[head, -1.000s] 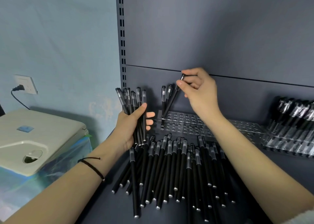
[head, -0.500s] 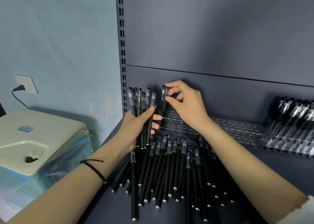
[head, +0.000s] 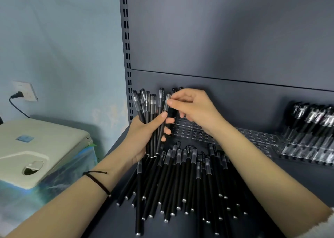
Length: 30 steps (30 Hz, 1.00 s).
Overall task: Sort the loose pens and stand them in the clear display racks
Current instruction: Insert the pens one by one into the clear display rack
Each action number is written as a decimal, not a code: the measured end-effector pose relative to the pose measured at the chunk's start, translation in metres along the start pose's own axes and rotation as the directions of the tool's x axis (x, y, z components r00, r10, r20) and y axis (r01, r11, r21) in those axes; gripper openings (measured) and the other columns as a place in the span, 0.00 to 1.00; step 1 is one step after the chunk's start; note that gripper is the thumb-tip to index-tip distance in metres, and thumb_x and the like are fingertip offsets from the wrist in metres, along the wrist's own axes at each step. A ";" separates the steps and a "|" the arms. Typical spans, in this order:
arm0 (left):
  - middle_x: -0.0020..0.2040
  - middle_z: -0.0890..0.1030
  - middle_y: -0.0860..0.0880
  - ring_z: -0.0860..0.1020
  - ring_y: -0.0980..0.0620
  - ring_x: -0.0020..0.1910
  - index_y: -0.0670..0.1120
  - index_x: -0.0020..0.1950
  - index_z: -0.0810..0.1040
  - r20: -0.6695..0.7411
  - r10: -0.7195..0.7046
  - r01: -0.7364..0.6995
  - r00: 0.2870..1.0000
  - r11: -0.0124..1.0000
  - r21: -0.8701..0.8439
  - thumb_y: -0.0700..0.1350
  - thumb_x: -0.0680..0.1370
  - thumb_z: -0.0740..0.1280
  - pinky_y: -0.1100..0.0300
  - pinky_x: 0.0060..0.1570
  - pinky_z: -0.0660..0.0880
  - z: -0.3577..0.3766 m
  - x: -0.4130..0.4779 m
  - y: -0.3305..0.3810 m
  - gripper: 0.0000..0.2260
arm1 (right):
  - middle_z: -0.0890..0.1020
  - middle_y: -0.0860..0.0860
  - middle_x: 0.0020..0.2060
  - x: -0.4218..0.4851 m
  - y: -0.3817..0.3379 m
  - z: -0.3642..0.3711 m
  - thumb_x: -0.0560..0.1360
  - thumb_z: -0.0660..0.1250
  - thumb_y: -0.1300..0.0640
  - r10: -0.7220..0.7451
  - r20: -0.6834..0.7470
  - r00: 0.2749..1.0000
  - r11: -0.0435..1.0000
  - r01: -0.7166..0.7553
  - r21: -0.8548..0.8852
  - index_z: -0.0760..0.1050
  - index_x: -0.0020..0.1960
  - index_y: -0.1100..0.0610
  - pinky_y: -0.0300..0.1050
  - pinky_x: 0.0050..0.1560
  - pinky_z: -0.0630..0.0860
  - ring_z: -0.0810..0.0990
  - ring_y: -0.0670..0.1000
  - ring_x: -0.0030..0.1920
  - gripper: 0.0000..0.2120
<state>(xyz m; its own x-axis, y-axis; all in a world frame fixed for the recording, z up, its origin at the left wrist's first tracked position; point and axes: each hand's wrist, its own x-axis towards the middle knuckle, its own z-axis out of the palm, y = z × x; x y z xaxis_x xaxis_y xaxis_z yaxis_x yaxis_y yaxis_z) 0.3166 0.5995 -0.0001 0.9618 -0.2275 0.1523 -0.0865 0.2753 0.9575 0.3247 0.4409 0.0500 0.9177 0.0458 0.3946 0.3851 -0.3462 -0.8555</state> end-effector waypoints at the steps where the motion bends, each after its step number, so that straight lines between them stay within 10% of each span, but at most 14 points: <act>1: 0.41 0.86 0.46 0.80 0.54 0.31 0.38 0.57 0.80 -0.001 0.002 -0.002 1.000 1.000 -0.008 0.46 0.76 0.69 0.62 0.30 0.77 0.000 0.000 0.000 0.15 | 0.82 0.51 0.36 -0.001 -0.001 0.001 0.74 0.72 0.58 0.038 -0.002 0.999 0.997 -0.038 0.060 0.80 0.51 0.61 0.33 0.24 0.66 0.73 0.41 0.26 0.08; 10: 0.47 0.86 0.43 0.85 0.47 0.42 0.41 0.55 0.81 0.017 -0.044 0.044 0.999 0.998 -0.037 0.46 0.78 0.67 0.60 0.39 0.82 0.000 0.000 -0.001 0.10 | 0.80 0.51 0.37 0.007 -0.004 -0.017 0.77 0.66 0.65 0.076 -0.235 0.969 0.934 0.014 0.356 0.76 0.57 0.53 0.37 0.22 0.63 0.72 0.45 0.27 0.11; 15: 0.43 0.86 0.43 0.84 0.48 0.37 0.42 0.55 0.79 -0.053 -0.030 0.030 0.998 1.000 0.002 0.45 0.79 0.67 0.60 0.35 0.80 -0.001 0.002 -0.004 0.09 | 0.80 0.43 0.33 0.012 -0.001 -0.043 0.78 0.65 0.63 -0.116 -0.473 0.873 0.985 0.162 0.057 0.75 0.55 0.48 0.34 0.27 0.67 0.72 0.43 0.27 0.11; 30: 0.40 0.85 0.42 0.81 0.48 0.33 0.41 0.52 0.80 -0.083 -0.075 0.072 0.994 0.997 -0.035 0.45 0.78 0.69 0.61 0.31 0.76 -0.001 0.006 -0.009 0.08 | 0.81 0.42 0.44 0.013 0.034 -0.021 0.78 0.66 0.60 -0.263 -0.209 0.942 0.922 0.182 -0.341 0.76 0.64 0.49 0.40 0.43 0.77 0.77 0.48 0.32 0.16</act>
<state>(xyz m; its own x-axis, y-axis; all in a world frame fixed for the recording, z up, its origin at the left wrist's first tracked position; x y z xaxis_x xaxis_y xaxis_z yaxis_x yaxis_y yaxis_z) 0.3230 0.5966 -0.0076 0.9837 -0.1694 0.0595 -0.0078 0.2906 0.9568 0.3473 0.4102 0.0333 0.7425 -0.0612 0.6670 0.4894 -0.6302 -0.6027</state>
